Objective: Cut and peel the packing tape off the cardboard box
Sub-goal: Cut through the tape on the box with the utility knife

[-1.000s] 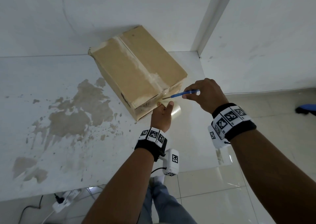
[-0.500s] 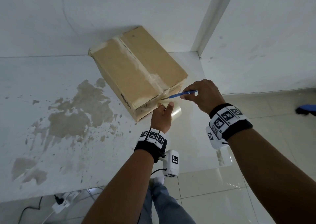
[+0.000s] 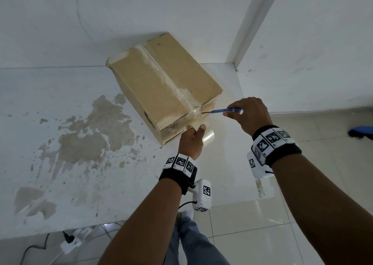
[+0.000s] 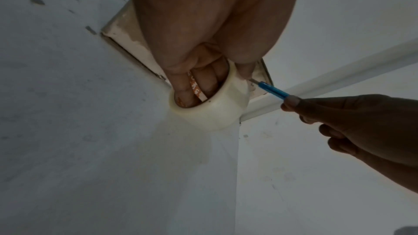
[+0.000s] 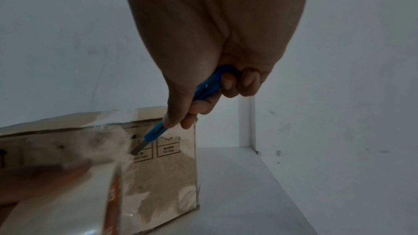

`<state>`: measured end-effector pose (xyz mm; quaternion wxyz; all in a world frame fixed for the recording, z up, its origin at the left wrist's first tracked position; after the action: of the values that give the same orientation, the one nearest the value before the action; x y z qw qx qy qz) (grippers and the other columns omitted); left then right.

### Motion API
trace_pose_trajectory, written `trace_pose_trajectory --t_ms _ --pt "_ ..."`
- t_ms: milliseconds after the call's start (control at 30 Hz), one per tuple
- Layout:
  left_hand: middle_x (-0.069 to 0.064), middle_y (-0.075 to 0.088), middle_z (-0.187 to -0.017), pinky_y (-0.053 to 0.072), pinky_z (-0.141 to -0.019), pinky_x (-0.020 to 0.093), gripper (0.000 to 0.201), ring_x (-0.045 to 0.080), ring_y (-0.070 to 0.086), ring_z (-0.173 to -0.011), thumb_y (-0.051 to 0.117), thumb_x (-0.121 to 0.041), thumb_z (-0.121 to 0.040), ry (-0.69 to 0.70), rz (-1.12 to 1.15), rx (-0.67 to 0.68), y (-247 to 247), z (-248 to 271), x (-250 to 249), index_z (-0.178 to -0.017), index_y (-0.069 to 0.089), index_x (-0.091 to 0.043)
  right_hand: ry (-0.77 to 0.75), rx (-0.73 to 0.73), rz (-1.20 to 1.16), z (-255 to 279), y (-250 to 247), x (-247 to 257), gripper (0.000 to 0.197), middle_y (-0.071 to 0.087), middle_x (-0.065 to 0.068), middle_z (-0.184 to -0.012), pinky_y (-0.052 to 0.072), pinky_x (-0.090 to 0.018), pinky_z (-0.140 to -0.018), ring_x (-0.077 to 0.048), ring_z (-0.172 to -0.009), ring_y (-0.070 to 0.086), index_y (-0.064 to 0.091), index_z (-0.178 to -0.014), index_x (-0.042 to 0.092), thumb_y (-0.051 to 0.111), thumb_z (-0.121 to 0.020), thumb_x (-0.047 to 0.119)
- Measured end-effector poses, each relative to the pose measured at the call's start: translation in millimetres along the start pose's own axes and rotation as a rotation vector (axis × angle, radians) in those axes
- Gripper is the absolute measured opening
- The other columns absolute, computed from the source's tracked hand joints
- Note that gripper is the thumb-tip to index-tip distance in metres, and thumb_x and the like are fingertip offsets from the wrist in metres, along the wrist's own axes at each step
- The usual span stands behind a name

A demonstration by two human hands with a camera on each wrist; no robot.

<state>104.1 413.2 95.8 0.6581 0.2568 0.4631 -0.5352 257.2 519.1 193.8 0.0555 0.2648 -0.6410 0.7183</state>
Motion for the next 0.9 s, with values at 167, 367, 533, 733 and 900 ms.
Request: trace_pose_trajectory --t_ms 167,367,533,733,900 --pt "0.006 0.050 -0.062 0.045 -0.070 0.031 0.051 0.020 0.049 -0.061 0.053 -0.042 -0.098 -0.030 -0.021 0.021 2 6 15 -0.063 0.047 -0.006 0.023 0.054 -0.069 9 -4 -7 0.021 0.070 0.007 -0.079 0.041 -0.024 -0.067 -0.015 -0.079 0.062 0.073 -0.085 0.027 0.069 -0.086 0.047" --pt "0.006 0.052 -0.062 0.043 -0.067 0.029 0.048 0.016 0.049 -0.058 0.052 -0.044 -0.098 -0.010 -0.081 0.035 -2 8 17 -0.071 0.054 -0.004 0.176 0.057 -0.323 32 14 -2 0.042 0.048 0.008 -0.053 0.035 -0.023 -0.055 -0.011 -0.051 0.042 0.071 -0.073 0.019 0.061 -0.089 0.057" --pt "0.003 0.048 -0.057 0.038 -0.060 0.024 0.055 0.013 0.047 -0.054 0.051 -0.045 -0.098 0.000 -0.136 0.057 -4 7 14 -0.060 0.047 -0.006 0.200 0.083 -0.495 43 39 13 0.043 0.056 0.002 -0.062 0.041 -0.020 -0.057 -0.010 -0.057 0.050 0.072 -0.075 0.018 0.056 -0.094 0.053" --pt "0.007 0.053 -0.058 0.034 -0.056 0.020 0.057 0.011 0.049 -0.053 0.048 -0.044 -0.100 0.023 -0.199 0.073 -8 9 8 -0.063 0.054 -0.001 0.128 0.218 -0.767 45 57 31 0.030 0.043 0.004 -0.065 0.032 -0.015 -0.048 -0.003 -0.047 0.034 0.071 -0.109 0.016 0.045 -0.105 0.029" --pt "0.010 0.056 -0.062 0.035 -0.057 0.020 0.055 0.016 0.049 -0.056 0.046 -0.045 -0.101 0.007 -0.224 0.078 -12 11 4 -0.064 0.052 -0.004 0.154 0.337 -0.996 44 63 44 0.033 0.042 0.004 -0.072 0.028 -0.022 -0.053 -0.007 -0.052 0.028 0.059 -0.131 0.010 0.037 -0.107 0.018"
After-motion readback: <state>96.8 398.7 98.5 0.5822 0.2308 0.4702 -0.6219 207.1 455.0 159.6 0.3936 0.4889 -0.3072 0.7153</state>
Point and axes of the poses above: each hand's wrist, its own z-axis away from the middle knuckle, its own y-axis out of the palm, x = y × z, the point moved 3 cm from there along -z, towards the middle knuckle
